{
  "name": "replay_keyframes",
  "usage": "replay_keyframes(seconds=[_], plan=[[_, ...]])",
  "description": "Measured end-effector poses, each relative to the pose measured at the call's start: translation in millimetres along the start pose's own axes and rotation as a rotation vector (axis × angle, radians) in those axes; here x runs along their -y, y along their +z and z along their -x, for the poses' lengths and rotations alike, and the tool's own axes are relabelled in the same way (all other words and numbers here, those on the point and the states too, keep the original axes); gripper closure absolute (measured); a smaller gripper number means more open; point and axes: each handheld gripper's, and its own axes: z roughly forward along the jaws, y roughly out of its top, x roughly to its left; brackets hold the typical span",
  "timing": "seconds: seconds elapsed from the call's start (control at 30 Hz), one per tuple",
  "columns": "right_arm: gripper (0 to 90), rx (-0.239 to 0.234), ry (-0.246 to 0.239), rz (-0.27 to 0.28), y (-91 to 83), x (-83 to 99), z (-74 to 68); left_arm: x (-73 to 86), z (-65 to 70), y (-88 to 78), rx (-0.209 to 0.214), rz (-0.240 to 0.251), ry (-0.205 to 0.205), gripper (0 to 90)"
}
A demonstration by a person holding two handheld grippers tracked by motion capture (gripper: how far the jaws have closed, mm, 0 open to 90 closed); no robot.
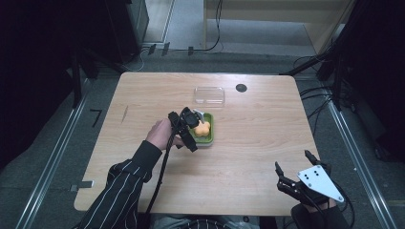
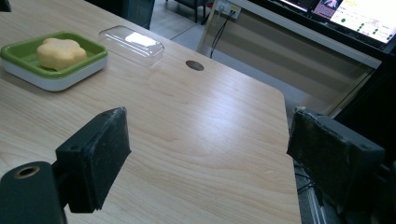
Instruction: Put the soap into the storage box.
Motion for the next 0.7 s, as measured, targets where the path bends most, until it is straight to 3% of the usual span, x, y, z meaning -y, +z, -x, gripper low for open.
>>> replay_keyframes(seconds=[0.13,0.7], plan=[[13.4,0.0,0.001,0.001,0.0,0.1,0.2,8.3,6.3,-1.5,-0.003,-0.005,0.009,0.0],[13.4,-0.001,-0.001,0.003,0.0,0.0,0.0,51.2,24.2,3.7,0.021,-0.041,-0.031,0.0]])
